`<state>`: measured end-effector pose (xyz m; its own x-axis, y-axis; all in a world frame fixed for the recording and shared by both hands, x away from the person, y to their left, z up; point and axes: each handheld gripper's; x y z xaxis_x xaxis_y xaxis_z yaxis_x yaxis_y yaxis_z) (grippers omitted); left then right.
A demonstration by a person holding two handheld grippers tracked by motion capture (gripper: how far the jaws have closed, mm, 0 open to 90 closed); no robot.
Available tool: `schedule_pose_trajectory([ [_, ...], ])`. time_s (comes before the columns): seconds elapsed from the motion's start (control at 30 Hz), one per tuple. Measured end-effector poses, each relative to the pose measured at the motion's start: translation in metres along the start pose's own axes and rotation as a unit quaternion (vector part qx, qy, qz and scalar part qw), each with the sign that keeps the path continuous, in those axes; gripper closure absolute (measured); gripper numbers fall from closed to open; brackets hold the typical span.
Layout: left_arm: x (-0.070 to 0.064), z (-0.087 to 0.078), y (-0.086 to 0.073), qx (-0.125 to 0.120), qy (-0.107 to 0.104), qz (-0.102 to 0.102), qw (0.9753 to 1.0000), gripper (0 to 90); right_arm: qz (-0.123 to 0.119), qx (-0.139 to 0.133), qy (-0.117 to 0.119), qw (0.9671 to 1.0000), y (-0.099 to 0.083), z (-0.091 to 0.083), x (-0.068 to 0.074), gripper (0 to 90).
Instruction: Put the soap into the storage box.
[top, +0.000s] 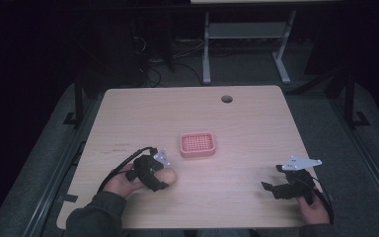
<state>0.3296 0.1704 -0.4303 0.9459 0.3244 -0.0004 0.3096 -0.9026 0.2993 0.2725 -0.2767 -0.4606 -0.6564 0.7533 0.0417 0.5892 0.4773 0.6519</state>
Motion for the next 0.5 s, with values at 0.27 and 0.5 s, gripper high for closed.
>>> schedule_pose_trajectory([
  [0.27, 0.004, -0.004, 0.007, -0.002, 0.002, 0.003, 1.0, 32.4, 0.003, -0.002, 0.003, 1.0, 0.0, -0.001, 0.001, 14.1],
  [0.5, 0.008, -0.007, 0.014, 0.002, 0.002, 0.007, 1.0, 32.4, 0.001, -0.003, 0.003, 1.0, 0.0, -0.001, 0.0, 14.1],
])
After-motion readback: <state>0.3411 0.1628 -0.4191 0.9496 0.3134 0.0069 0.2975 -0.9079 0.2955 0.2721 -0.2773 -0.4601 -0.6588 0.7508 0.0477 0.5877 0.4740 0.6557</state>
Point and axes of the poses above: each handheld gripper's, and its own axes: z roughly forward along the jaws, y roughly out of its top, x roughly to its left, and after that the axes turned 6 degrees about x, right-handed
